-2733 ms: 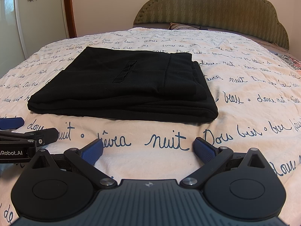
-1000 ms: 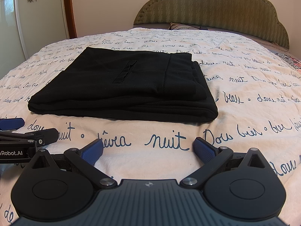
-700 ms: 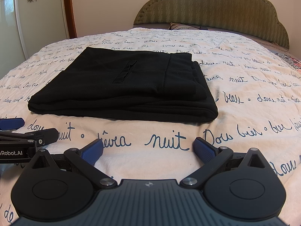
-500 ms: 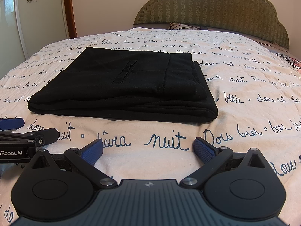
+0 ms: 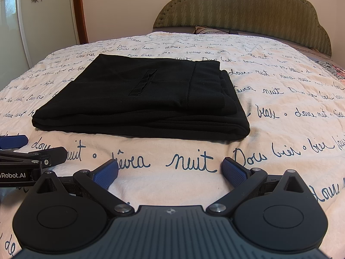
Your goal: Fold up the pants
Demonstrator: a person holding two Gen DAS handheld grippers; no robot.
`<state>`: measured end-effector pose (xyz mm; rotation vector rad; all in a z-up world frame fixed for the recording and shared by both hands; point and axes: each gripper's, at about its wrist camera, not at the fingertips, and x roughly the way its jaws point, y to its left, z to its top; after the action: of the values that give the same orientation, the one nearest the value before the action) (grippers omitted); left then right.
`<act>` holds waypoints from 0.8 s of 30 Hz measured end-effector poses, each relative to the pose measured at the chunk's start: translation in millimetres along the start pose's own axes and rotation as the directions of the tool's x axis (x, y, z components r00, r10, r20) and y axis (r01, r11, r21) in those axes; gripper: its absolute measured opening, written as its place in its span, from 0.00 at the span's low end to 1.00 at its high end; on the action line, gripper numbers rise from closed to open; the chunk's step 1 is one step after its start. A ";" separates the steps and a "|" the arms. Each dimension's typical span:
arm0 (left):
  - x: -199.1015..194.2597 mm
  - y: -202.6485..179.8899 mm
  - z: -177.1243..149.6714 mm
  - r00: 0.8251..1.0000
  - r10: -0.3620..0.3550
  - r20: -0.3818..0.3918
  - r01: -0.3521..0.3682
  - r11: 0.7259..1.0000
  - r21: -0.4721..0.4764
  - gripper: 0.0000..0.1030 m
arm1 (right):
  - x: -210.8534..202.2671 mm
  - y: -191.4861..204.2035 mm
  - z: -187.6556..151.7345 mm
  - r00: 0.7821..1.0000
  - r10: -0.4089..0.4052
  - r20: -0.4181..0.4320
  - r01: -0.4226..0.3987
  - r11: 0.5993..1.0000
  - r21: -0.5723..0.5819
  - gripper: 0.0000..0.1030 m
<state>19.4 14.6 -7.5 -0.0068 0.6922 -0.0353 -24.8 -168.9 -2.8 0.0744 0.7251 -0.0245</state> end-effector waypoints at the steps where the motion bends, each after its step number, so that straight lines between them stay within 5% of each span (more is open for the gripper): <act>1: 0.0 0.1 0.0 1.000 0.000 0.000 0.000 1.000 0.000 1.00 | 0.0 0.1 0.0 1.000 0.000 0.000 0.000 1.000 0.000 1.00; 15: 2.5 -4.7 4.1 1.000 0.013 -0.022 -0.013 0.999 0.032 1.00 | -0.1 0.1 0.0 1.000 0.001 0.000 -0.001 1.000 0.001 1.00; 24: 4.0 1.8 6.7 1.000 -0.007 -0.007 0.007 0.999 -0.035 1.00 | -0.1 0.2 0.0 1.000 0.001 0.000 -0.001 1.000 0.001 1.00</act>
<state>26.7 16.2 -4.9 -0.0432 0.6999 -0.0300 -24.8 -168.7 -2.8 0.0755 0.7250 -0.0243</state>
